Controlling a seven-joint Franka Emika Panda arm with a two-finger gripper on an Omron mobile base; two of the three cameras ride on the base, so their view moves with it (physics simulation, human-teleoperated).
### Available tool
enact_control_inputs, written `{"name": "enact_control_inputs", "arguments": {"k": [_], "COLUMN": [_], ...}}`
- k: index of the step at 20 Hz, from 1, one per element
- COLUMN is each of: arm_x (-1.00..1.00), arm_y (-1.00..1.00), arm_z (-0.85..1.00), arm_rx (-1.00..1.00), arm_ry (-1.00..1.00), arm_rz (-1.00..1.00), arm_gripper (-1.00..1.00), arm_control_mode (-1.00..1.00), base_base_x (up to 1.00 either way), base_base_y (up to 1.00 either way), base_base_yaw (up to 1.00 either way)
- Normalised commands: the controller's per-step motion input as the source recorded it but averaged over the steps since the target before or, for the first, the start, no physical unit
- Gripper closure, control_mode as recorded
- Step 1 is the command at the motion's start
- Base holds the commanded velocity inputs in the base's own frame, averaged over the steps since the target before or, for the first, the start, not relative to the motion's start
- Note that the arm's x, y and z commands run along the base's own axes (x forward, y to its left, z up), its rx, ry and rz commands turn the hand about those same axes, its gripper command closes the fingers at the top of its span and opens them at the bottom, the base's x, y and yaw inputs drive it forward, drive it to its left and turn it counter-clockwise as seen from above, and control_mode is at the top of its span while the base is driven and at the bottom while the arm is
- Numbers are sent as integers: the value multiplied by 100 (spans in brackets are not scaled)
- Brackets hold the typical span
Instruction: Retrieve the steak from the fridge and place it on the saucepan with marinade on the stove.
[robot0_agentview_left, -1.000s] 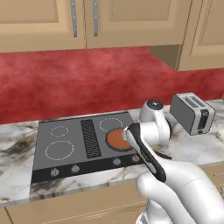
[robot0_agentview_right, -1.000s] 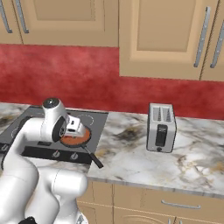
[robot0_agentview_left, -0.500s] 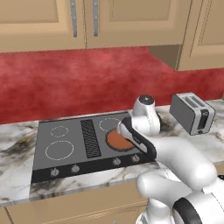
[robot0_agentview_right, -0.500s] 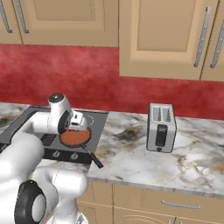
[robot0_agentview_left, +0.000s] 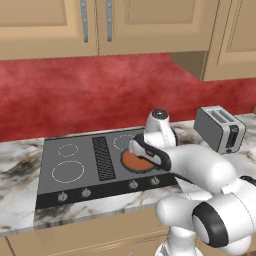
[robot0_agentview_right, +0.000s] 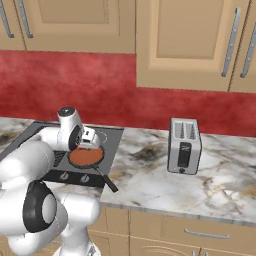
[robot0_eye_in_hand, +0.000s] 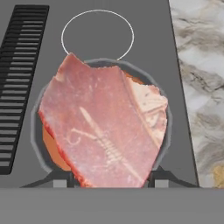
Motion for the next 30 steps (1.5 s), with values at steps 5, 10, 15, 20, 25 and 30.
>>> {"name": "enact_control_inputs", "arguments": {"k": [5,10,15,20,25,30], "arm_x": [0,3,10,19,24,26], "arm_y": [0,0,5,10,8,6], "arm_z": [-32,-5,-14,-29,-12,-1], "arm_rx": [0,0,0,0,0,0], "arm_ry": [0,0,0,0,0,0], "arm_rz": [0,0,0,0,0,0], "arm_gripper": [100,100,100,100,100,100], "arm_control_mode": [-100,-100,-100,-100,-100,-100], "base_base_x": [0,0,0,0,0,0], "base_base_y": [0,0,0,0,0,0], "base_base_yaw": [0,0,0,0,0,0]}}
